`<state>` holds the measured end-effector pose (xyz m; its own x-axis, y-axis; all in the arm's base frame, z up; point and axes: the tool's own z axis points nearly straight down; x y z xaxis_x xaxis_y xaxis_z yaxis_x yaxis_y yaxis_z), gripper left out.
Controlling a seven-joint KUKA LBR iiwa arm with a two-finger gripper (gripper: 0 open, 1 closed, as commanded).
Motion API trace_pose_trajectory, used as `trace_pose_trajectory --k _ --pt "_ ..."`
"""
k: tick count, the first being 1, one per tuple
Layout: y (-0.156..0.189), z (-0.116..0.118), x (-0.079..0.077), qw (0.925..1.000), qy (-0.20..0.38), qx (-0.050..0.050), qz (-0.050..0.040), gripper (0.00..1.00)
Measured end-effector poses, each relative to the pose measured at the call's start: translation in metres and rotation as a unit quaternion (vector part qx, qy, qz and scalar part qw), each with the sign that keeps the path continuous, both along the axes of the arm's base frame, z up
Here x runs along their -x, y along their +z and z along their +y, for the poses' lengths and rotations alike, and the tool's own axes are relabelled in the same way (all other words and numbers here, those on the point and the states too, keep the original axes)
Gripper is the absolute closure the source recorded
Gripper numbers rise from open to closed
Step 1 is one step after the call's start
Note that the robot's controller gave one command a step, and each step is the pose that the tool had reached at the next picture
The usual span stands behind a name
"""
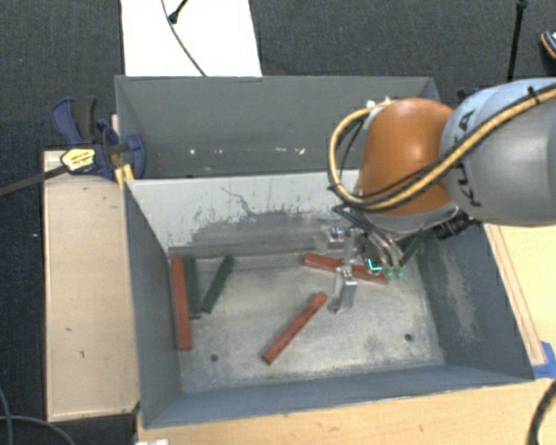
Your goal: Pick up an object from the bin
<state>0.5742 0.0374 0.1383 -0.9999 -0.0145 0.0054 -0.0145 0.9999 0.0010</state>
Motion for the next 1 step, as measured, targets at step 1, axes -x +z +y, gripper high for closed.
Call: trace_pose_trajectory --k 1 --pt "-0.0696 0.0644 0.0477 0.9625 0.271 -0.002 -0.0012 0.00"
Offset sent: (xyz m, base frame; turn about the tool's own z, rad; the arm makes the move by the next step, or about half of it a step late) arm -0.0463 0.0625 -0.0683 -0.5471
